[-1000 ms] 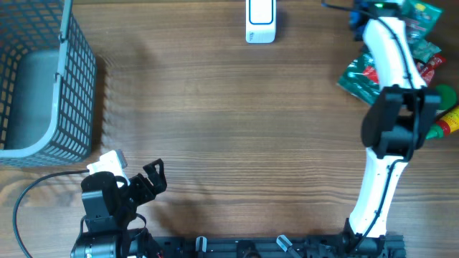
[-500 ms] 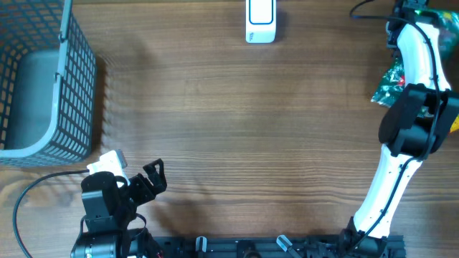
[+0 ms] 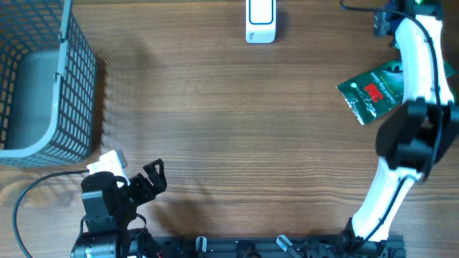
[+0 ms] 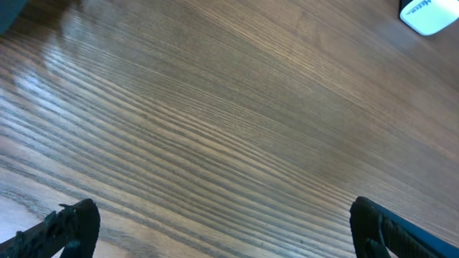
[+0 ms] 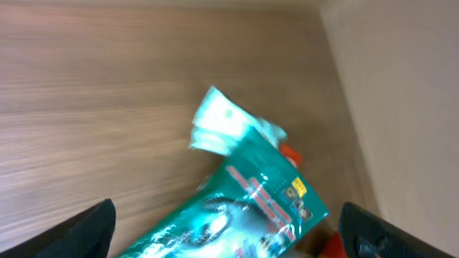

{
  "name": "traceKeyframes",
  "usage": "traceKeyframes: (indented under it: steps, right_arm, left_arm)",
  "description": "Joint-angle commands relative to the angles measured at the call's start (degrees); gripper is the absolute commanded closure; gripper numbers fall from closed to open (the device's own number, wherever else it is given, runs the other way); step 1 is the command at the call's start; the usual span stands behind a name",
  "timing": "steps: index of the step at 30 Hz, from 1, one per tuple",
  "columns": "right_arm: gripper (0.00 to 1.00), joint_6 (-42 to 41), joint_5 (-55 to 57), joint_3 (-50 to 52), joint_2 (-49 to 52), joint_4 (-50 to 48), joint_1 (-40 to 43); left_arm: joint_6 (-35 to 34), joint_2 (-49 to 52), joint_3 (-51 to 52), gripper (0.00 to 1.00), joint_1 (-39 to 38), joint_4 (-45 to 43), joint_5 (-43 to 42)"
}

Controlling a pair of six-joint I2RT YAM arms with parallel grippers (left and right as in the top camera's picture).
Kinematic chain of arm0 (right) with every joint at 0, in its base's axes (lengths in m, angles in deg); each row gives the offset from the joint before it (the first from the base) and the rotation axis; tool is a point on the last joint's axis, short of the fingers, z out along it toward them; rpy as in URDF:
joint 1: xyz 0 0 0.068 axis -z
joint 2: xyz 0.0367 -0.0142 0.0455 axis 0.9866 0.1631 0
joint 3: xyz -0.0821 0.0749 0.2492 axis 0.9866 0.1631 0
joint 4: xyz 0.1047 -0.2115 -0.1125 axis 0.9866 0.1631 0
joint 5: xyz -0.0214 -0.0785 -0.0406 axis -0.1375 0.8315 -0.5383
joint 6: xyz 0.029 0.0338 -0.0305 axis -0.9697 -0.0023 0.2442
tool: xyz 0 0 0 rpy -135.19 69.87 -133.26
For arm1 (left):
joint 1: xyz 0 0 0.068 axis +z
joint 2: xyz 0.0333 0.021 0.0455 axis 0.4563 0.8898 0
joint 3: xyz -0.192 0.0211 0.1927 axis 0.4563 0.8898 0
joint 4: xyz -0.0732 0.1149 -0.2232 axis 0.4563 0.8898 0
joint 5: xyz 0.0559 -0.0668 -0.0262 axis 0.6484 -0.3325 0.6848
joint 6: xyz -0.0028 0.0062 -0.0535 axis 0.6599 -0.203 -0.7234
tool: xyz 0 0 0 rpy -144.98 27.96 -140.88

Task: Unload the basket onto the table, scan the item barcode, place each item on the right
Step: 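Carry the gloves pack to the far right beside the other items, then open the right gripper to release the gloves pack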

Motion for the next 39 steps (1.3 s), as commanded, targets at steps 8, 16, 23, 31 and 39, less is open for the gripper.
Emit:
traceKeyframes:
  steps: [8,16,23,31,39]
  right_arm:
    - [0.0,-13.7,-5.5,0.0,-27.4,16.5,-19.5]
    - [0.0,-17.3,-7.0,0.0,-41.8,21.7,-22.7]
    - [0.0,-16.7,-6.4,0.0,-44.2,21.8,-22.7]
    - [0.0,-14.3,-6.1,0.0,-44.0,23.5,-22.7]
    - [0.0,-14.3,-6.6,0.0,-50.7,24.0,-22.7]
  left_arm:
    - [0.7,-0.2,0.3,0.0,0.3,-0.1,-0.3]
    - [0.7,-0.2,0.3,0.0,0.3,-0.1,-0.3]
    - [0.7,-0.2,0.3,0.0,0.3,-0.1,-0.3]
    - [0.7,-0.2,0.3,0.0,0.3,-0.1,-0.3]
    - [0.7,-0.2,0.3,0.0,0.3,-0.1,-0.3]
